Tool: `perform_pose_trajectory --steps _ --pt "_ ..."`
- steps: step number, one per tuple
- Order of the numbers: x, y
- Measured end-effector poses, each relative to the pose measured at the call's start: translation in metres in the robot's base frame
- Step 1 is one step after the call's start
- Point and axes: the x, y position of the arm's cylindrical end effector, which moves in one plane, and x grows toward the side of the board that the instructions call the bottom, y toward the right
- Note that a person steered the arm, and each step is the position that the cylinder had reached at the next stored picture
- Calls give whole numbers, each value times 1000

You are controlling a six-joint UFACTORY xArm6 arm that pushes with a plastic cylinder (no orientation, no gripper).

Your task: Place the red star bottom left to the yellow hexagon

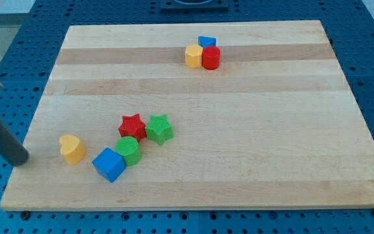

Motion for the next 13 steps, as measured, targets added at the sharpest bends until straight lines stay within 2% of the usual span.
perform_pose_trajectory --steps 2,3,4,5,6,7,8,9,10,12,13 --pt "-15 156" --pt "-64 172" --pt "-124 172" --pt "-156 175" --pt "-127 176" --pt "-125 111" --pt "-165 83" --pt "-197 118" --pt "-199 158" --pt "-159 130" --pt "-155 139"
